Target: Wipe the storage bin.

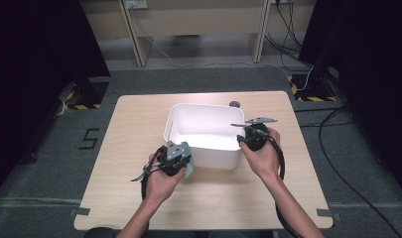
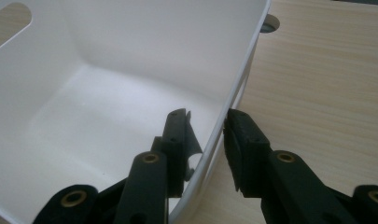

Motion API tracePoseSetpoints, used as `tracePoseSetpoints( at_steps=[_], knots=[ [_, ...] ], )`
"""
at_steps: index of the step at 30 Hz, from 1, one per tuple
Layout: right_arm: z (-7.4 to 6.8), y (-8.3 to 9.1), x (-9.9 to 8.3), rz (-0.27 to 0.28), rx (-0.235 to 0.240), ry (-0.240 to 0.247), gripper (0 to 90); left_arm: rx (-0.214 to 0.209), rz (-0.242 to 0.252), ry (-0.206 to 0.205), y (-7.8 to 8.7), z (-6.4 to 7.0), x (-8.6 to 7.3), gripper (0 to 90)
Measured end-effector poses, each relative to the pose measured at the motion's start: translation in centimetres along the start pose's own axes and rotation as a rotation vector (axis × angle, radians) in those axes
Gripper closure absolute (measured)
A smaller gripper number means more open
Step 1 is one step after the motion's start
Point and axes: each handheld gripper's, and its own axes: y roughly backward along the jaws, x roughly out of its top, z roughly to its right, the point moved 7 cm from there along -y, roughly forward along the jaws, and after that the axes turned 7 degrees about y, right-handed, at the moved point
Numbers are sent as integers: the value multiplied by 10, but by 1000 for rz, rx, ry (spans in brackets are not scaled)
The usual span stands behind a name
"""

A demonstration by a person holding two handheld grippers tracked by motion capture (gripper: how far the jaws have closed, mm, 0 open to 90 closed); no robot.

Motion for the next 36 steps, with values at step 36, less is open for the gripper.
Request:
tracePoseSetpoints(
  at_steps=[36],
  knots=[
    [-3, -1, 1, 8, 2, 15, 692, 24, -54, -10, -28, 0, -30, 810]
  ],
)
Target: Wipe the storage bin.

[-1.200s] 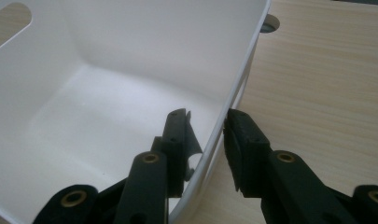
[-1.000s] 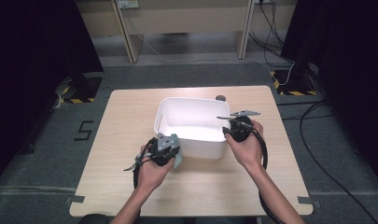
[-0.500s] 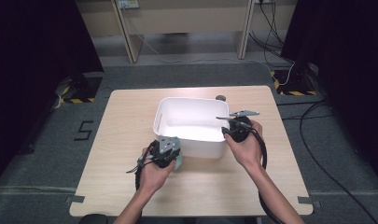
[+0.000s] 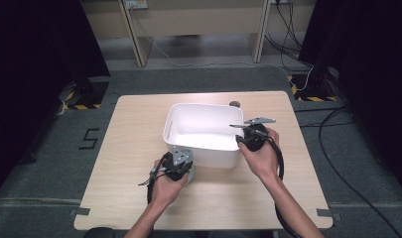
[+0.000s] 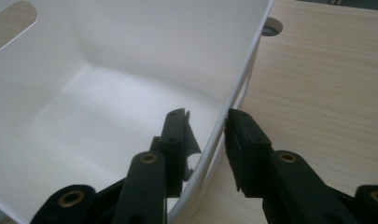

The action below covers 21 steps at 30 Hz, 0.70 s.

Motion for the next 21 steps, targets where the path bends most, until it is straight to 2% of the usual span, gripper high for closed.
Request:
tracePoseSetpoints(
  at_steps=[8, 21],
  knots=[
    [0, 0, 0, 3, 0, 4, 691, 2, -16, 4, -7, 0, -5, 810],
    [-1, -1, 0, 4, 0, 2, 685, 8, -15, 5, -10, 1, -5, 810]
  ],
)
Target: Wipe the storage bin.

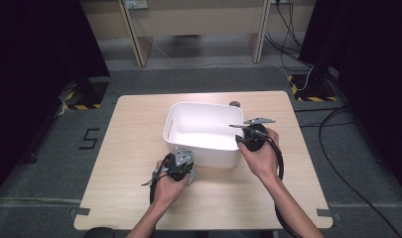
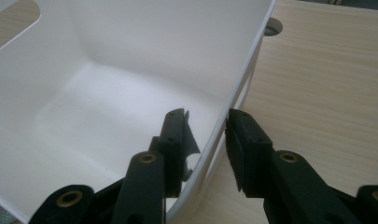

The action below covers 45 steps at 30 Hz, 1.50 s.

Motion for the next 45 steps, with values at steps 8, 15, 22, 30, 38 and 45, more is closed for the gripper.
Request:
tracePoseSetpoints(
  at_steps=[8, 15, 22, 30, 38, 45],
  knots=[
    [0, 0, 0, 0, -2, 1, 685, -11, -6, -7, -3, 7, 2, 809],
    [0, 0, 0, -1, -1, 1, 685, -24, 4, 0, -3, 11, 4, 810],
    [0, 0, 0, -1, -1, 1, 684, -37, 14, 1, -1, 13, 7, 810],
    [-1, 0, -1, -3, -3, 1, 683, -43, 36, -3, 6, 15, 14, 810],
    [0, 0, -1, -2, -6, 7, 683, -54, 73, 6, 16, 18, 27, 810],
    [0, 0, -1, -2, -5, 7, 683, -59, 90, 4, 24, 19, 34, 810]
  ],
)
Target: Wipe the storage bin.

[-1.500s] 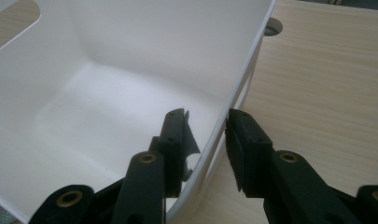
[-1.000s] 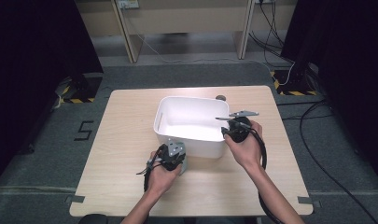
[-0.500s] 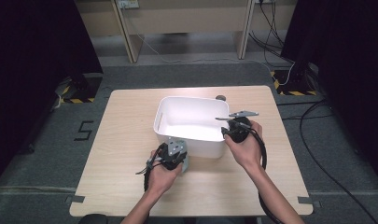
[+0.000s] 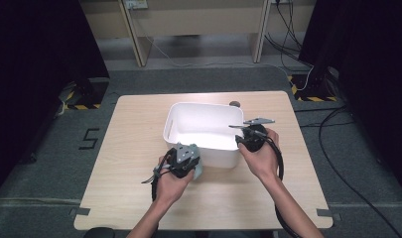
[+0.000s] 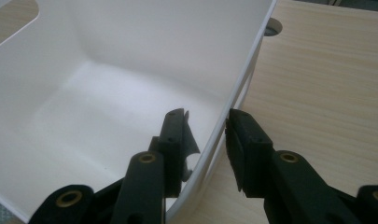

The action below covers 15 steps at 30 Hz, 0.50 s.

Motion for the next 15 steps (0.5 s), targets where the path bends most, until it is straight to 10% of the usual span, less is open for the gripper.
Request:
tracePoseSetpoints(
  at_steps=[15],
  knots=[
    [0, 0, 0, -3, 4, 5, 685, 2, -13, -8, 5, 5, 8, 810]
  ],
)
